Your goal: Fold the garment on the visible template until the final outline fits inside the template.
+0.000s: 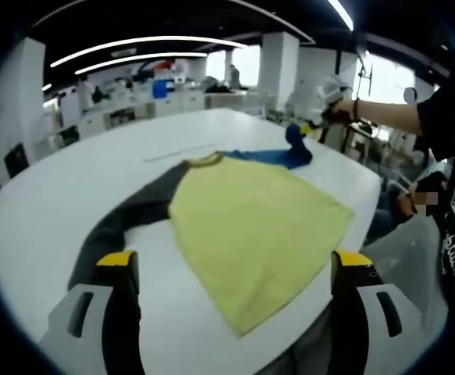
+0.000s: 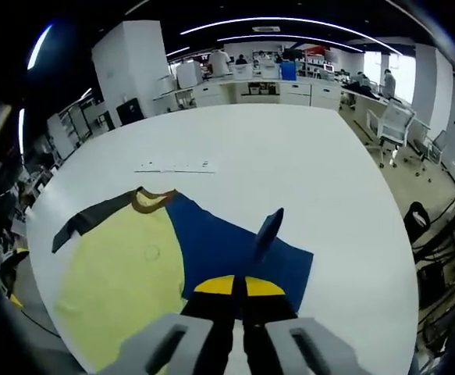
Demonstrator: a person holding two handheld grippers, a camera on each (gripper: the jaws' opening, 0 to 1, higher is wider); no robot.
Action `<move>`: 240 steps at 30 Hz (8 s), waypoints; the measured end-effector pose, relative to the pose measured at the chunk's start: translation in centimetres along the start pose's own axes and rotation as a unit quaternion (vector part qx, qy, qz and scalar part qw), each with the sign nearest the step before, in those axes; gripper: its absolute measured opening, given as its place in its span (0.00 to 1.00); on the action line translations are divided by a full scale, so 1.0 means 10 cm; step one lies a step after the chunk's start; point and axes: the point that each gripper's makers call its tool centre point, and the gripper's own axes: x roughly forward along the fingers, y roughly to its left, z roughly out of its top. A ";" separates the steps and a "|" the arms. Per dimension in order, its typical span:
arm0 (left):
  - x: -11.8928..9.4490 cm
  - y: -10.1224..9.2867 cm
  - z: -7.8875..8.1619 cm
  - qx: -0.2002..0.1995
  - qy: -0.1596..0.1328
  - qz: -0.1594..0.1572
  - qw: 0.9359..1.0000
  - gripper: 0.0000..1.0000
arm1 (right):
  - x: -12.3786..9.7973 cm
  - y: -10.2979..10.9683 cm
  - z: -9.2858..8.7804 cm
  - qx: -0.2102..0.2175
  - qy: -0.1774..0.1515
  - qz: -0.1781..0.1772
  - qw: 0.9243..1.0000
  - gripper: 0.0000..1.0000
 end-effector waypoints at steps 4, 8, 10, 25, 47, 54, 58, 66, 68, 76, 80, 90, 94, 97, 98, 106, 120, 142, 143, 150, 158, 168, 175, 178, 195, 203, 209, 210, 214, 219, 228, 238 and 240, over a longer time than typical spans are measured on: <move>0.01 -0.03 -0.01 0.001 0.002 -0.002 1.000 0.99 | 0.03 0.10 0.05 -0.008 0.000 0.011 1.000 0.00; 0.01 -0.06 -0.02 -0.001 0.003 -0.005 1.000 0.99 | 0.06 0.23 0.05 -0.026 0.011 0.018 0.999 0.00; 0.01 -0.07 -0.02 -0.002 0.003 -0.006 1.000 0.99 | 0.07 0.28 0.06 -0.033 0.012 0.023 0.999 0.00; 0.03 -0.13 -0.03 -0.003 0.005 -0.016 1.000 0.98 | 0.23 0.77 0.16 -0.071 0.013 0.057 0.996 0.00; 0.05 -0.17 -0.04 -0.007 0.002 -0.024 1.000 0.98 | 0.40 1.44 0.28 -0.086 0.001 0.102 0.991 0.00; 0.06 -0.16 -0.05 -0.009 0.003 -0.026 1.000 0.98 | 0.48 1.64 0.31 -0.084 -0.002 0.110 0.990 0.00; 0.07 -0.17 -0.06 -0.008 0.003 -0.028 1.000 0.98 | 0.53 1.74 0.29 -0.089 0.001 0.113 0.990 0.00; 0.07 -0.14 -0.08 -0.008 0.008 -0.025 1.000 0.98 | 0.62 1.85 0.32 -0.104 0.000 0.107 0.989 0.00; 0.07 -0.13 -0.08 -0.008 0.011 -0.024 1.000 0.97 | 0.65 1.89 0.30 -0.108 0.002 0.104 0.989 0.00; 0.08 -0.12 -0.09 -0.010 0.011 -0.023 1.000 0.97 | 0.73 2.09 0.30 -0.113 0.003 0.112 0.987 0.00; 0.09 -0.13 -0.11 -0.014 0.012 -0.024 1.000 0.97 | 0.75 2.19 0.30 -0.113 0.002 0.119 0.987 0.00; 0.06 -0.11 -0.16 -0.017 0.018 -0.019 0.999 0.97 | 0.79 2.42 0.29 -0.115 0.001 0.134 0.984 0.00; 0.06 -0.12 -0.16 -0.019 0.017 -0.019 0.999 0.97 | 0.80 2.49 0.27 -0.112 0.004 0.135 0.985 0.00; 0.07 -0.12 -0.17 -0.019 0.019 -0.020 0.999 0.97 | 0.80 2.55 0.27 -0.114 0.004 0.138 0.984 0.00; 0.07 -0.12 -0.18 -0.020 0.019 -0.020 0.999 0.97 | 0.80 2.57 0.27 -0.115 0.004 0.139 0.984 0.00; 0.07 -0.12 -0.20 -0.022 0.019 -0.022 0.999 0.97 | 0.83 2.81 0.26 -0.128 0.001 0.151 0.980 0.00; 0.05 -0.09 -0.26 -0.031 0.023 -0.019 0.999 0.97 | 0.89 3.18 0.23 -0.147 -0.002 0.179 0.973 0.00; 0.04 -0.07 -0.34 -0.050 0.015 -0.016 0.998 0.97 | 1.19 3.43 -0.09 -0.171 0.029 0.197 0.965 0.00; 0.04 -0.06 -0.34 -0.051 0.014 -0.016 0.998 0.97 | 1.20 3.43 -0.10 -0.170 0.030 0.197 0.965 0.00; 0.06 -0.06 -0.35 -0.055 0.012 -0.016 0.998 0.97 | 1.38 3.45 -0.24 -0.170 0.042 0.196 0.965 0.00; 0.05 -0.07 -0.38 -0.055 0.018 -0.017 0.998 0.97 | 1.53 3.56 -0.46 -0.137 0.062 0.212 0.966 0.00; 0.03 -0.04 -0.36 -0.055 0.016 -0.009 0.998 0.97 | 1.42 3.43 -0.36 -0.135 0.052 0.197 0.970 0.09; 0.05 -0.09 -0.27 -0.056 0.004 -0.015 0.998 0.98 | 1.28 3.11 -0.11 -0.136 0.025 0.156 0.978 0.49; 0.06 -0.11 -0.22 -0.053 -0.001 -0.015 0.999 0.98 | 1.20 2.93 -0.03 -0.142 0.018 0.139 0.980 0.61; 0.07 -0.16 -0.15 -0.040 -0.007 -0.021 0.999 0.99 | 0.91 1.75 0.01 -0.123 0.022 0.047 0.991 0.76; 0.09 -0.19 -0.18 -0.038 -0.001 -0.025 0.999 0.99 | 0.82 1.25 -0.12 -0.099 0.038 0.012 0.994 0.72; 0.09 -0.19 -0.19 -0.037 0.001 -0.025 0.999 0.99 | 0.80 1.02 -0.24 -0.083 0.051 -0.001 0.995 0.67; 0.09 -0.19 -0.18 -0.036 0.000 -0.024 0.999 0.99 | 0.80 0.99 -0.26 -0.081 0.053 -0.002 0.995 0.65; 0.08 -0.18 -0.19 -0.031 0.004 -0.024 0.999 0.98 | 0.81 0.86 -0.33 -0.061 0.056 -0.010 0.997 0.57; 0.08 -0.17 -0.18 -0.036 0.000 -0.022 0.999 0.98 | 0.85 0.72 -0.46 -0.046 0.066 -0.014 0.997 0.44; 0.08 -0.17 -0.16 -0.042 -0.008 -0.020 0.999 0.97 | 0.89 0.65 -0.60 -0.019 0.068 -0.013 0.997 0.26; 0.07 -0.15 -0.17 -0.042 -0.005 -0.017 0.999 0.97 | 0.93 0.64 -0.65 -0.003 0.072 -0.013 0.997 0.17; 0.07 -0.15 -0.19 -0.041 -0.002 -0.016 0.999 0.97 | 0.95 0.67 -0.66 -0.005 0.074 -0.011 0.997 0.14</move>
